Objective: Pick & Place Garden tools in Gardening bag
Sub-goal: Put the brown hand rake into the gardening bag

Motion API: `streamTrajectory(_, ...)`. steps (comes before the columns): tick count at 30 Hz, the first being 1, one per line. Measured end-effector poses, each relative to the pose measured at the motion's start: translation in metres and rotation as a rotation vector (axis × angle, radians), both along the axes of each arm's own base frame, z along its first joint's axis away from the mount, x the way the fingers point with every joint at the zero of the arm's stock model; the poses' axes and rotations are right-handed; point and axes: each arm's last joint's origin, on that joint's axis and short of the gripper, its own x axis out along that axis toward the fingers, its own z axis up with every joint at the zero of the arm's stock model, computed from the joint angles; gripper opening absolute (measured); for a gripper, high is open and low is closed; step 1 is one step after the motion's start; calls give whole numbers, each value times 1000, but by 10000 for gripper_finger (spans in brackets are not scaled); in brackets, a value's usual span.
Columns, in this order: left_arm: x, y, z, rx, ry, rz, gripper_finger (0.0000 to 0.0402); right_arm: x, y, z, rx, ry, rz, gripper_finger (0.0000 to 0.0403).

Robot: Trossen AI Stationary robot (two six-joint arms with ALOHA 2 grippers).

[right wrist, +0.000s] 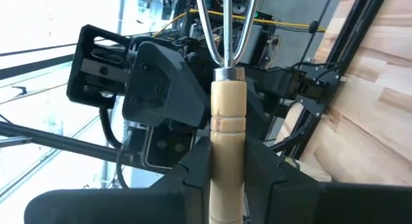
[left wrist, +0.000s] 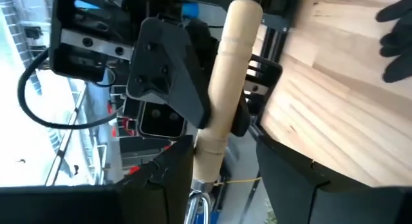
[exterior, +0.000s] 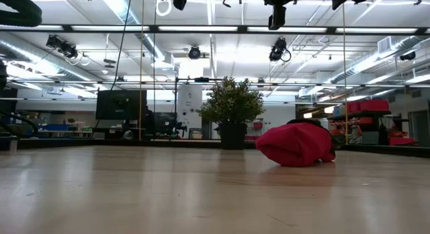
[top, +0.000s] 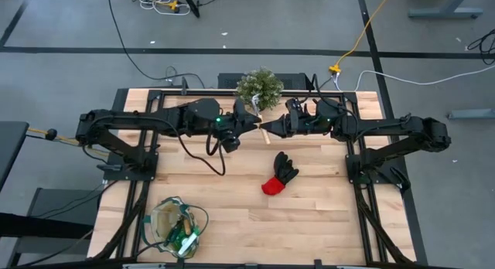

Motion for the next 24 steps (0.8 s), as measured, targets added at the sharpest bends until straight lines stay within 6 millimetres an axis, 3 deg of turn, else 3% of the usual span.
streamTrajectory(12, 12, 6, -7, 26, -20, 65, 177, 0, 0, -1, 10, 12, 4, 57)
streamTrajectory(24, 12, 7, -7, 82, -4, 93, 177, 0, -2, -1, 8, 15, -5, 57)
